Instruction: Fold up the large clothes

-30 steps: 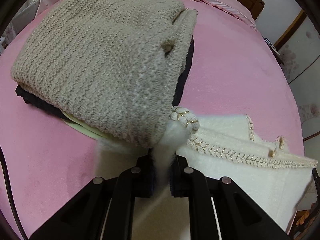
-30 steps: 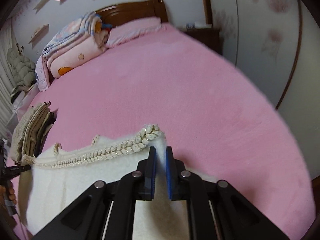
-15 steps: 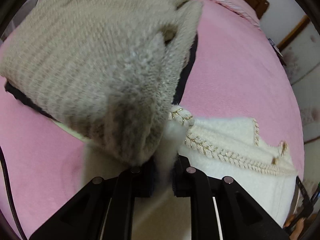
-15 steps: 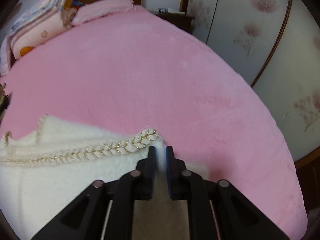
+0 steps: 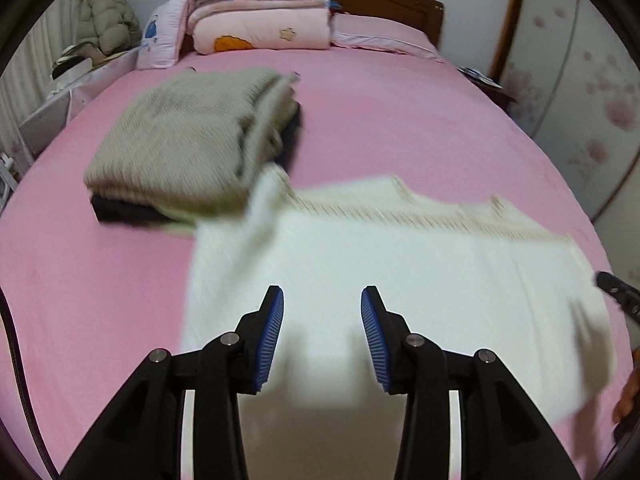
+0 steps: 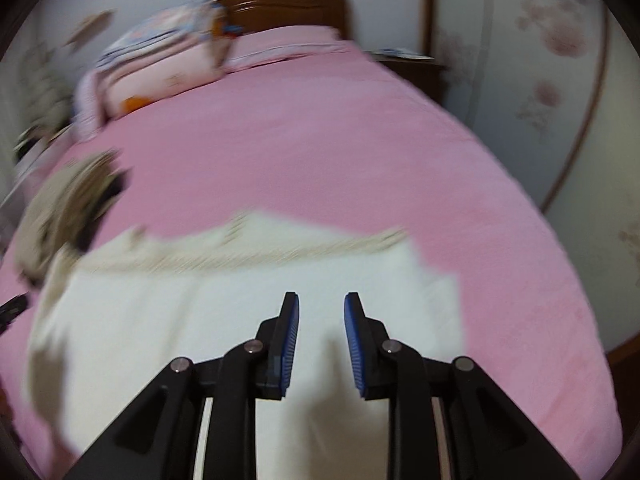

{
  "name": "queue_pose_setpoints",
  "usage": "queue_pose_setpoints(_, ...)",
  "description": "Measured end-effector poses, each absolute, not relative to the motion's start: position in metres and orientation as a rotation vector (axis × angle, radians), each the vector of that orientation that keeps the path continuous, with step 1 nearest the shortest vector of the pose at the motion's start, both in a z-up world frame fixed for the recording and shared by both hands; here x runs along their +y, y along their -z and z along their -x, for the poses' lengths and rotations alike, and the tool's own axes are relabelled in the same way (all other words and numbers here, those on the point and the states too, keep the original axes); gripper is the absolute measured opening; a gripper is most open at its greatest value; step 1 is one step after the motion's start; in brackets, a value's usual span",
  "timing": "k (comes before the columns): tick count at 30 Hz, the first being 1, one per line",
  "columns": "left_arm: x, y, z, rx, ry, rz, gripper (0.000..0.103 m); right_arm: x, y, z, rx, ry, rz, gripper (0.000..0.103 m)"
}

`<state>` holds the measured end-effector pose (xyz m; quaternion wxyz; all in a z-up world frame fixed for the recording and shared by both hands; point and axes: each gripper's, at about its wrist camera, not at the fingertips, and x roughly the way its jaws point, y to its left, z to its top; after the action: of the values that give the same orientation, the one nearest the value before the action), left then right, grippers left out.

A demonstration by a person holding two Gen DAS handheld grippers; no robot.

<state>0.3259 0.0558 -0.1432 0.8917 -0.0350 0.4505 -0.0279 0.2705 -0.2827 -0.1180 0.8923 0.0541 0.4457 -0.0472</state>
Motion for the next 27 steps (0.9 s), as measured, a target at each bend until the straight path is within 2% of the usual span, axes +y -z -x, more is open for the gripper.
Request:
queue_pose_setpoints(2,0.039,0.151,-0.307,0.919,0.047,0.070,0.058,-0.254,0.122,-0.254,0.926,0.040,-0.098,0.023)
queue_pose_setpoints(4,0.026,0.162,-0.282,0.880,0.008,0.040,0.065,-0.229,0.127,-0.239,0.920,0.002,-0.071,0.023)
queue_pose_setpoints(9,0.033,0.202,-0.275,0.951,-0.091,0.002,0.065,-0.199,0.164,-0.217,0.958,0.012,0.045,0.023)
queue_pose_setpoints(11,0.051,0.211,-0.270,0.950,-0.111,0.020,0.068,-0.209,0.171,-0.203,0.932,0.042,0.062,0.022)
queue_pose_setpoints(12,0.059,0.213,-0.268,0.941,-0.122,0.023,0.068,-0.219,0.171,-0.196,0.914,0.086,0.090,0.025)
queue_pose_setpoints(13,0.068,0.213,-0.269,0.936,-0.141,0.016,0.068,-0.228,0.170,-0.194,0.905,0.110,0.101,0.036)
queue_pose_setpoints(16,0.090,0.216,-0.269,0.938,-0.126,0.042,0.068,-0.275,0.181,-0.189,0.924,0.280,0.177,0.037)
queue_pose_setpoints(18,0.095,0.216,-0.268,0.943,-0.104,0.048,0.066,-0.315,0.185,-0.179,0.922,0.292,0.093,0.050)
queue_pose_setpoints(19,0.096,0.216,-0.266,0.943,-0.101,0.043,0.065,-0.327,0.183,-0.176,0.919,0.284,0.068,0.051)
queue_pose_setpoints(20,0.096,0.216,-0.265,0.943,-0.102,0.042,0.064,-0.332,0.181,-0.173,0.920,0.291,0.069,0.034)
queue_pose_setpoints(22,0.097,0.216,-0.264,0.940,-0.102,0.049,0.064,-0.334,0.180,-0.172,0.925,0.330,0.121,0.013)
queue_pose_setpoints(27,0.098,0.216,-0.273,0.939,-0.105,0.037,0.064,-0.326,0.185,-0.168,0.936,0.356,0.170,0.013)
